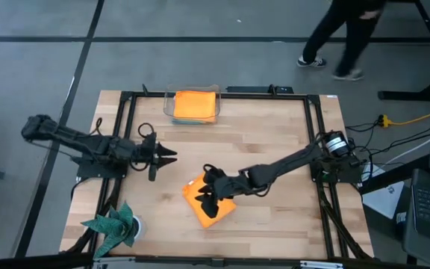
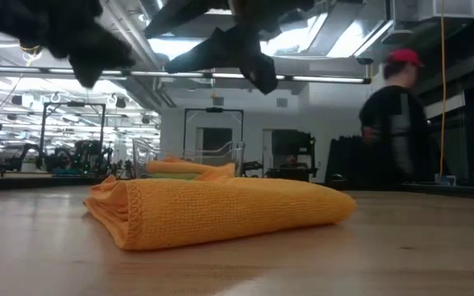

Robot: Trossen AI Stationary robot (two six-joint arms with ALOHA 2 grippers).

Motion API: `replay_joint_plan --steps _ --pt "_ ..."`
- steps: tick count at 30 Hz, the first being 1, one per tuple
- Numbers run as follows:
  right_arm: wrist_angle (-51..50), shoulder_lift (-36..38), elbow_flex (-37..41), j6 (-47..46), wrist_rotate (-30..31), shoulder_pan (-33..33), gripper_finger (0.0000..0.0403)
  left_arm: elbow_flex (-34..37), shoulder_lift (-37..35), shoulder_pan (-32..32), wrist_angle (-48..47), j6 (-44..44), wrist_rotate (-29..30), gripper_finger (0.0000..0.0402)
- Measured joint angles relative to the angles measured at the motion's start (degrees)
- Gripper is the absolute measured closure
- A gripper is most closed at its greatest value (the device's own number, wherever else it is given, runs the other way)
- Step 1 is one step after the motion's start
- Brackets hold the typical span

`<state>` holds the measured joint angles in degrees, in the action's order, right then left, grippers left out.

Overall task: Fold microfiber towels
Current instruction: Stack the folded orange microfiber cloth on top of the orange microfiber cloth

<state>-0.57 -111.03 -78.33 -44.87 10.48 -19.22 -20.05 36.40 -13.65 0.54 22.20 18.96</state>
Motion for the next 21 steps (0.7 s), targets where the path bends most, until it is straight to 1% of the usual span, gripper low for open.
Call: replay_joint_plan --steps 2,4,7,9,11,13,15,18,21 --pt "-1.5 -0.5 -1.3 0.0 0.0 0.1 0.0237 3.5 -1.6 3.7 2.8 -1.3 -2.7 0.0289" --pt "-3.2 -0.9 -2.3 -0.4 0.0 0.0 0.0237 6.2 -3.5 6.8 3.3 -1.3 -4.9 0.0289" --pt "-9.4 -1.2 -2.4 -2.2 0.0 -0.5 0.0237 8.1 -8.1 9.8 3.1 -1.4 -9.4 0.0289" --pt "-14.5 -1.2 -2.4 -4.0 0.6 -0.7 0.0237 8.2 -11.8 10.3 3.4 -2.4 -10.7 0.0289" --pt "-20.0 -1.2 -2.4 -8.5 2.2 -0.9 0.0237 8.2 -15.0 10.3 3.4 -4.4 -10.9 0.0289" --pt "-25.3 -1.2 -2.4 -13.0 3.1 -0.9 0.0237 8.2 -18.1 10.3 2.3 -5.4 -11.0 0.0289" --pt "-29.3 -1.2 -2.4 -15.4 3.4 -0.9 0.0237 8.2 -20.5 10.3 0.0 -5.9 -11.0 0.0289" --pt "-31.5 -1.2 -1.9 -14.8 3.0 -0.7 0.0237 8.2 -23.4 10.3 -5.4 -4.9 -11.0 0.0289" --pt "-30.3 -1.1 -0.8 -13.4 -0.2 0.4 0.0237 8.2 -25.4 10.3 -8.5 -3.4 -12.7 0.0289"
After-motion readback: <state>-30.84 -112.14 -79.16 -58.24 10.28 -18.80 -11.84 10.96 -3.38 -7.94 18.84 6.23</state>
